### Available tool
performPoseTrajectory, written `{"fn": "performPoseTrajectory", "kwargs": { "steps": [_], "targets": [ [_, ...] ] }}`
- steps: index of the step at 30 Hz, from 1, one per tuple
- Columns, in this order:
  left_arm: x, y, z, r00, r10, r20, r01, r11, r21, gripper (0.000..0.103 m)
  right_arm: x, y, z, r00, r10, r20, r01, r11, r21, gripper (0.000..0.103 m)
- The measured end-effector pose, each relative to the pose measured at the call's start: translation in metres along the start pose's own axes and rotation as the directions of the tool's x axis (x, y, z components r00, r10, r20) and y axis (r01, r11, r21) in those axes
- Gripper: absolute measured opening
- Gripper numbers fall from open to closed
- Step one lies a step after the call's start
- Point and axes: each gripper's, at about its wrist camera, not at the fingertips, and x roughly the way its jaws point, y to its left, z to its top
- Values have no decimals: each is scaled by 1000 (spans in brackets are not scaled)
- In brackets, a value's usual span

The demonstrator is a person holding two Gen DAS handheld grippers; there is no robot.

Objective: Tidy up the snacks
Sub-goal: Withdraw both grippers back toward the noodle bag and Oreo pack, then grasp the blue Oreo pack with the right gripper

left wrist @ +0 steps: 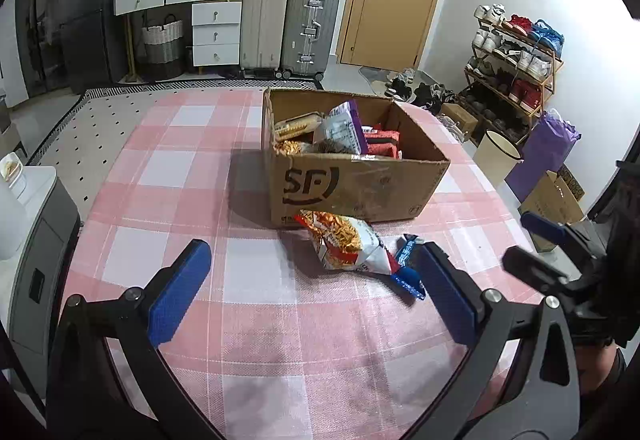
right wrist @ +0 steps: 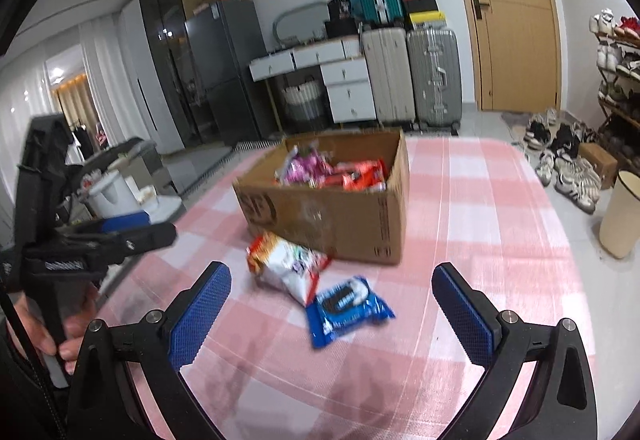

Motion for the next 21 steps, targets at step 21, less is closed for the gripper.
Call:
{"fn": "performPoseTrajectory", "kwargs": {
  "steps": [21],
  "targets": [
    [62, 28, -29, 990, -40, -135, 27, 995, -101, 102, 105, -17, -35, 967, -78, -241, 67, 996, -54, 102]
  ]
}}
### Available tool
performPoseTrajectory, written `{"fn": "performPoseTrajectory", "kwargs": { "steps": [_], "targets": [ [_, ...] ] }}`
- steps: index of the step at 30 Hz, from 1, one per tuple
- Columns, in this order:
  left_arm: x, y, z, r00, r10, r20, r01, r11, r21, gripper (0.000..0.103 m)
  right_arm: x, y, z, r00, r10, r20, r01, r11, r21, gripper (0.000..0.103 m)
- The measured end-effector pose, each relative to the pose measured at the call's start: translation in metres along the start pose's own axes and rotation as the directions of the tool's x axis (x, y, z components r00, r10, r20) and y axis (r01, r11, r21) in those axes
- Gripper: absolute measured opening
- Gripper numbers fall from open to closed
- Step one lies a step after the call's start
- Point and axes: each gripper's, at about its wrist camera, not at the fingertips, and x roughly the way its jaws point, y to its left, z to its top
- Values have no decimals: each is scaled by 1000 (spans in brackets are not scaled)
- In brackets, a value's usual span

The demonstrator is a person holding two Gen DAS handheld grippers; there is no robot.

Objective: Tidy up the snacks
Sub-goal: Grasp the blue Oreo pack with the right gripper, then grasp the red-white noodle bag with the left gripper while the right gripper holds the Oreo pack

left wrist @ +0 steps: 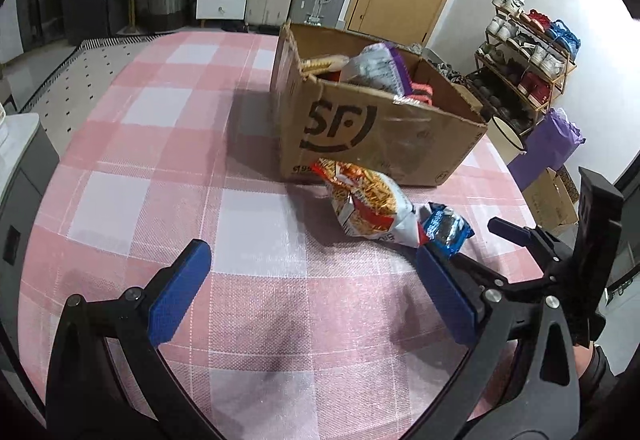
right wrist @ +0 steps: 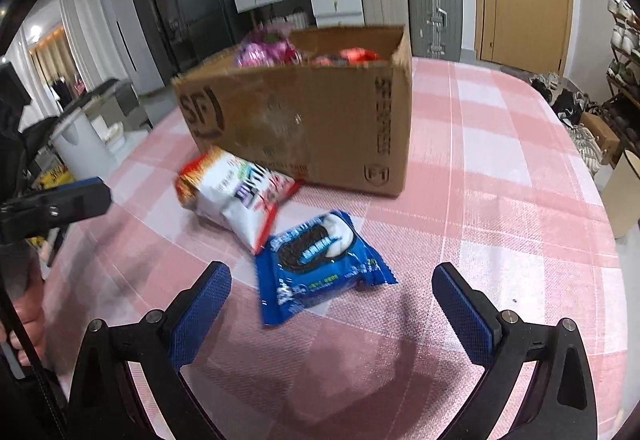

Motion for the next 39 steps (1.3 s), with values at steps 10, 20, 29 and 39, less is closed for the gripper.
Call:
{"fn": "performPoseTrajectory", "kwargs": {
  "steps": [10, 20, 29, 39],
  "targets": [
    [25, 14, -1, 999, -1, -53, -1, 999, -32, 102, 27, 6, 3, 998, -29, -59, 27, 999, -31, 102],
    [30, 21, -5, 998, -5, -64, 2, 999, -49, 102, 42, 14, 5, 992, -79, -100, 71, 994, -89, 86],
    [26, 32, -2, 998, 8, -55, -13, 997, -79, 102, 26, -1, 2, 998, 6, -62, -6, 1000, -4, 49],
    [24, 27, -4, 998, 27, -58, -31, 998, -60, 102, 2, -21, -3, 998, 70, 11, -70, 993, 95, 48]
  ]
}}
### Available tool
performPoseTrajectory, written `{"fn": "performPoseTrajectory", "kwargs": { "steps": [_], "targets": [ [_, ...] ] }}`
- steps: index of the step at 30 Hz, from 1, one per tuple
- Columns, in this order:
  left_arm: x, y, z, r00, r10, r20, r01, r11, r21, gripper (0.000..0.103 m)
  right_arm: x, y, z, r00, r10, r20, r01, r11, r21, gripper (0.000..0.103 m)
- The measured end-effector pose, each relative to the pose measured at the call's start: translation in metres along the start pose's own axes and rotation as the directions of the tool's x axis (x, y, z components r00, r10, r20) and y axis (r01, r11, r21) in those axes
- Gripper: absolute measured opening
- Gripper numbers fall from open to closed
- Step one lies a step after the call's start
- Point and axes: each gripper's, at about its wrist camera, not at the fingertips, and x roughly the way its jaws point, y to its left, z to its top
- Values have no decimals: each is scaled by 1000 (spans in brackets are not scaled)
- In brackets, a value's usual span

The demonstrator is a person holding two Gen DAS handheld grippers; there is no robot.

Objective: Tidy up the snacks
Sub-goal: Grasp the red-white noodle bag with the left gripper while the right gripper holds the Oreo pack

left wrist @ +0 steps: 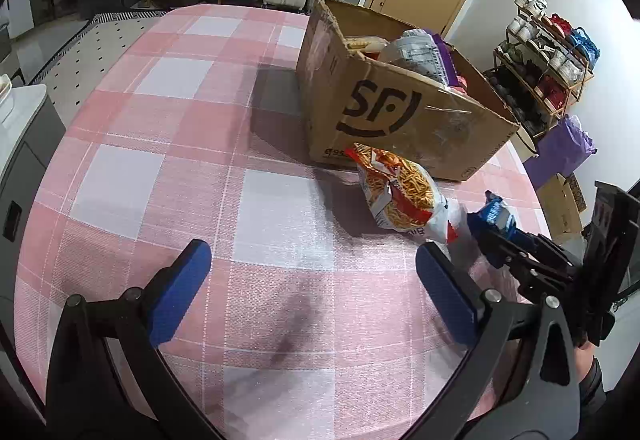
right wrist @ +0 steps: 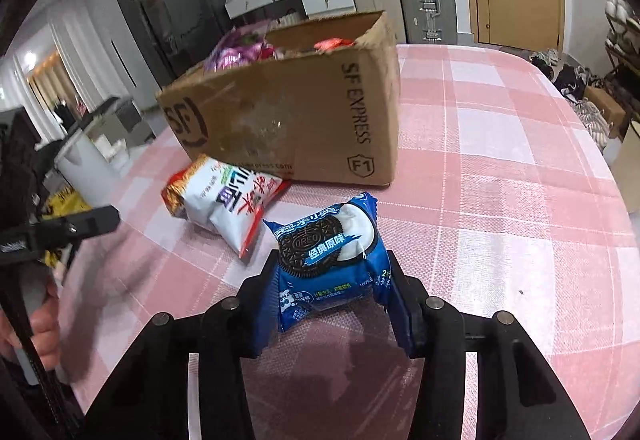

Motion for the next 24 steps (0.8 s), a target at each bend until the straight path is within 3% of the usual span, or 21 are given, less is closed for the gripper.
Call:
{"fn": "performPoseTrajectory", "kwargs": {
  "steps": [9, 22, 24],
  "targets": [
    [7, -23, 1, 999, -9, -31, 10, 999, 41, 102, -15, -9, -5, 997, 54, 46, -56, 997, 49, 48],
    [38, -49, 16, 994, -52, -100, 56, 998, 36, 102, -28, -13, -7, 988, 121, 100, -127, 990, 53, 48],
    [44, -51, 19, 989, -84, -119, 87, 996, 16, 102, -29, -14, -7, 988, 120, 99, -126, 990, 58, 48]
  ]
}}
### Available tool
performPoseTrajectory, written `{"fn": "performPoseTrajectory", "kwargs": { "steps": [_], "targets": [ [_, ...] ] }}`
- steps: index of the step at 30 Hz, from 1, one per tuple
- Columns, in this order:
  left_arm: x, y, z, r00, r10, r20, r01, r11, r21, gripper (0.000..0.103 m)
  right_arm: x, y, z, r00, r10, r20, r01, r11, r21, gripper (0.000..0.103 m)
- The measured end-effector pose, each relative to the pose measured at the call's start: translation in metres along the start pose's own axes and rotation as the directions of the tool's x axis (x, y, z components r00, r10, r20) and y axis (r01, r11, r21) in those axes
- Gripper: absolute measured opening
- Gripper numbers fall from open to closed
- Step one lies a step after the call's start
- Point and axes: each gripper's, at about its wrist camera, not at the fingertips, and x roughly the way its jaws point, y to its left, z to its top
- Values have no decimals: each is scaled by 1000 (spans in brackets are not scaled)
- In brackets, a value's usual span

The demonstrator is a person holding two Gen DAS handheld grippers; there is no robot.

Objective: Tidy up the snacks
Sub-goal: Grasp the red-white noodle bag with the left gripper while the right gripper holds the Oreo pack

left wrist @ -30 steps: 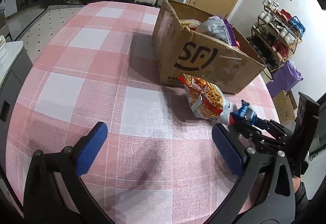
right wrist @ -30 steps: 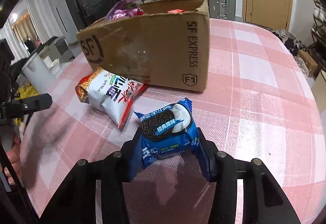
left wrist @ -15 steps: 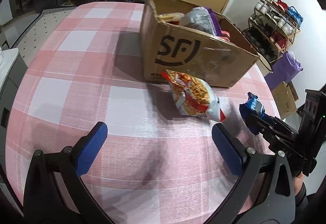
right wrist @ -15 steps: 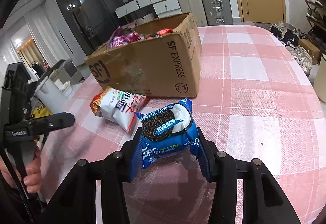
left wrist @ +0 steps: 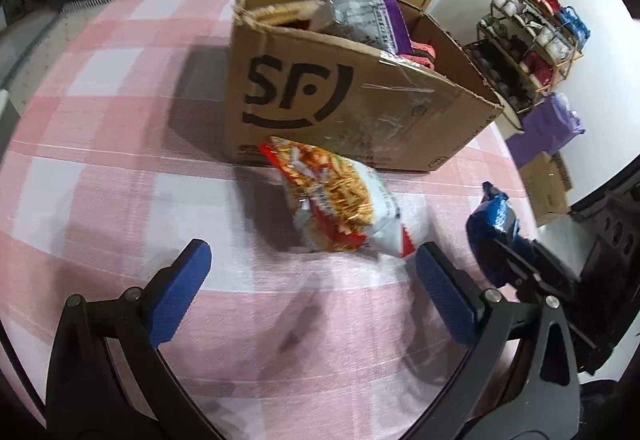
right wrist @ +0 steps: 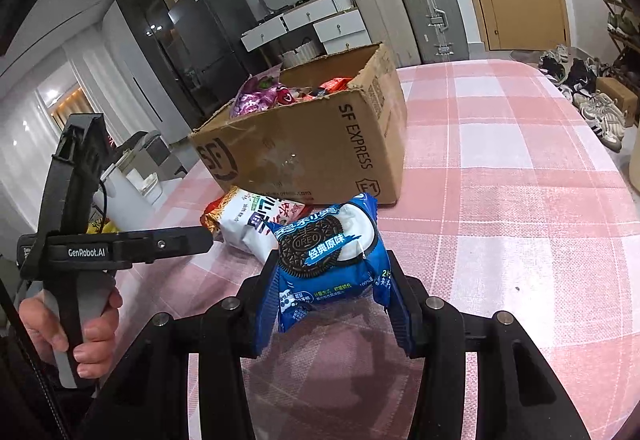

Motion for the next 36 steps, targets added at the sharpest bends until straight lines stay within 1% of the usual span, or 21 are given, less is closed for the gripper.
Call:
{"fn": "performPoseTrajectory", "kwargs": {
  "steps": [7, 13, 16, 19, 20, 22, 23, 25, 26, 28, 29, 31, 36],
  "targets": [
    [18, 1, 16, 1000, -24, -20, 23, 999, -45, 102, -5, -1, 0, 1000, 21, 9, -21, 1000, -3, 48],
    [33, 1, 29, 998, -54, -44, 51, 996, -79, 102, -1, -6, 0, 1000, 22, -5, -22, 1000, 14, 48],
    [40, 2, 37, 996, -74, -47, 70, 993, -92, 100, -1, -7, 1, 1000, 23, -4, -23, 1000, 17, 48],
    [47, 0, 41, 995, -80, -54, 74, 992, -97, 97, -1, -6, 1, 1000, 21, -3, -21, 1000, 16, 48],
    [51, 0, 44, 995, -80, -60, 74, 992, -104, 93, -1, -7, 0, 1000, 20, -2, -20, 1000, 16, 48],
    [52, -2, 47, 995, -87, -47, 82, 991, -109, 89, -2, -6, 0, 1000, 21, -4, -21, 1000, 16, 48],
    [53, -2, 48, 994, -102, -43, 97, 990, -107, 80, -2, -6, 0, 1000, 20, -4, -20, 1000, 17, 48],
    [59, -2, 53, 992, -114, -50, 109, 990, -86, 66, -2, -6, 0, 1000, 19, -4, -19, 1000, 16, 48],
    [63, -7, 55, 991, -112, -67, 109, 993, -53, 49, -3, -6, 0, 1000, 18, -3, -18, 1000, 15, 48],
    [64, -11, 56, 993, -104, -61, 102, 994, -37, 46, -5, -5, 0, 1000, 19, -2, -19, 1000, 15, 48],
    [64, -11, 56, 992, -108, -57, 106, 994, -38, 43, -5, -5, 1, 1000, 18, -1, -18, 1000, 15, 48],
    [62, -10, 55, 992, -118, -54, 116, 992, -40, 41, -7, -4, 1, 1000, 16, 3, -16, 1000, 14, 48],
    [60, -10, 56, 993, -105, -44, 104, 994, -24, 40, -10, -1, 0, 1000, 12, 4, -12, 1000, 10, 48]
  ]
}}
